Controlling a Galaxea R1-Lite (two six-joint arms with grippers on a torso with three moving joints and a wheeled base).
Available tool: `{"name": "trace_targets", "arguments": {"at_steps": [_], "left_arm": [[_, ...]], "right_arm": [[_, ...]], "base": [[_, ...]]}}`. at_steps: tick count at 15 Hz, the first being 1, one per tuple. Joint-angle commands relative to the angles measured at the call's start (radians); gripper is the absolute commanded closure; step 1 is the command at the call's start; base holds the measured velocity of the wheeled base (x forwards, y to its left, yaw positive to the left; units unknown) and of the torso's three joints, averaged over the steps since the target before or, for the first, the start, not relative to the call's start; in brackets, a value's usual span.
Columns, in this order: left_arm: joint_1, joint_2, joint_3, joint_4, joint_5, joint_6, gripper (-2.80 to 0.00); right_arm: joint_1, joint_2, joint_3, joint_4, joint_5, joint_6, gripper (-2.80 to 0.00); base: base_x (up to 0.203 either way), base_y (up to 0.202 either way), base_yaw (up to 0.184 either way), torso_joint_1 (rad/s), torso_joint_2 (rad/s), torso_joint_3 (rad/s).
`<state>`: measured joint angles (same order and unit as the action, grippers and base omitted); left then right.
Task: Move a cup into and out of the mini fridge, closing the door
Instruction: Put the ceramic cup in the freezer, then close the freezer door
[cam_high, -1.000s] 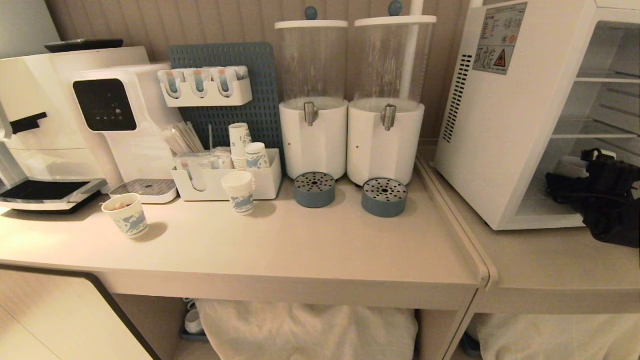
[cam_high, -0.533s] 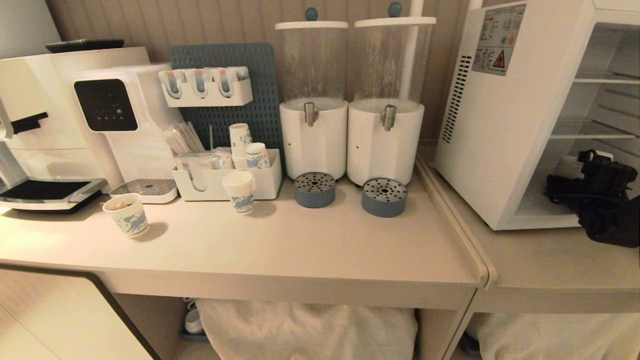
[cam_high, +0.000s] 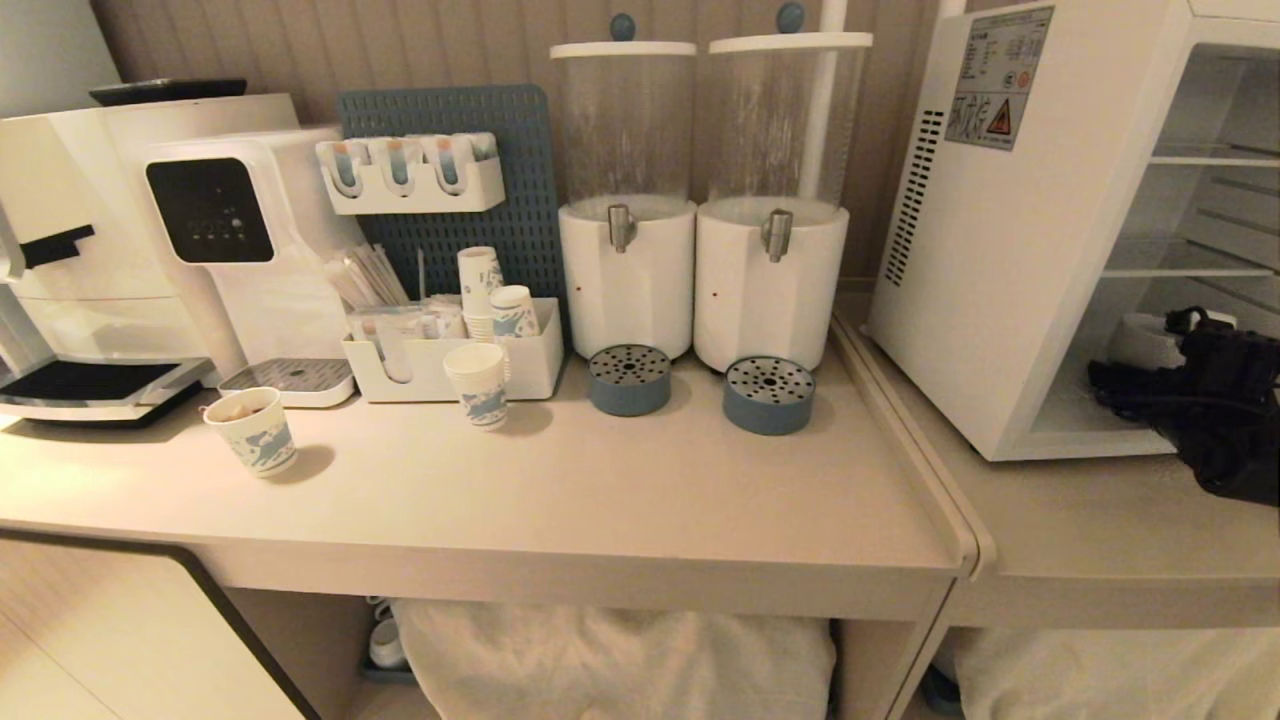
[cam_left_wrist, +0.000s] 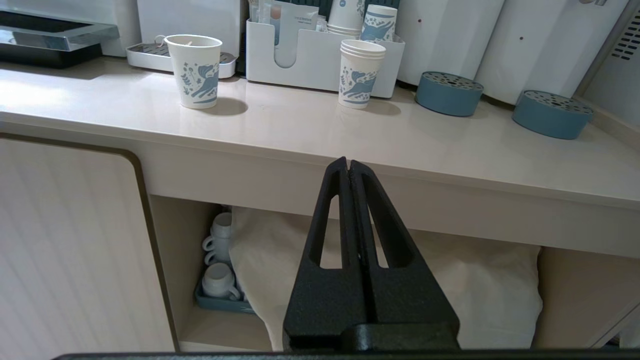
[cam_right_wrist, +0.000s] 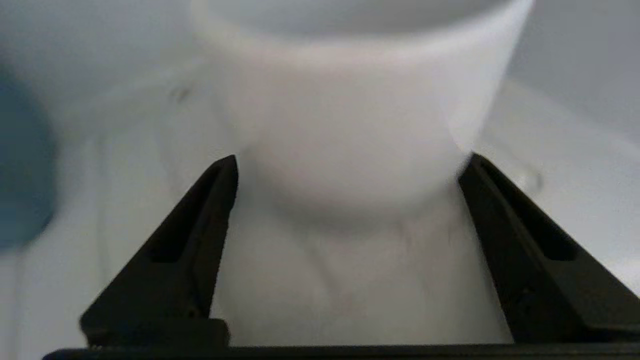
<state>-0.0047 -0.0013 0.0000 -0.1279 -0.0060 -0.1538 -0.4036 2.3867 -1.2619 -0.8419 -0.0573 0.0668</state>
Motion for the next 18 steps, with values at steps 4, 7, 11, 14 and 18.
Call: {"name": "trace_targets", "arguments": {"at_steps": [4, 7, 11, 14, 18], "left_arm": [[0.000, -0.003, 0.040, -0.001, 0.000, -0.001, 0.00], [0.000, -0.003, 0.040, -0.001, 0.000, -0.003, 0.00], [0.000, -0.003, 0.040, -0.001, 0.000, -0.003, 0.00], [0.000, -0.003, 0.040, -0.001, 0.000, -0.003, 0.00], [0.000, -0.003, 0.040, -0.001, 0.000, -0.006, 0.00]], "right_arm": [[0.000, -0.221, 0.253, -0.047, 0.098, 0.003, -2.80], [-0.002, -0.350, 0.361, -0.050, 0.152, 0.004, -2.80], [-0.004, -0.539, 0.526, -0.049, 0.214, 0.006, 0.00], [-0.006, -0.662, 0.601, -0.032, 0.242, 0.007, 0.00], [-0.024, -0.883, 0.648, 0.087, 0.343, 0.006, 0.00]], "base": [[0.000, 0.000, 0.000, 0.000, 0.00, 0.000], [0.000, 0.000, 0.000, 0.000, 0.00, 0.000], [0.000, 0.000, 0.000, 0.000, 0.00, 0.000], [0.000, 0.000, 0.000, 0.000, 0.00, 0.000], [0.000, 0.000, 0.000, 0.000, 0.00, 0.000]]}}
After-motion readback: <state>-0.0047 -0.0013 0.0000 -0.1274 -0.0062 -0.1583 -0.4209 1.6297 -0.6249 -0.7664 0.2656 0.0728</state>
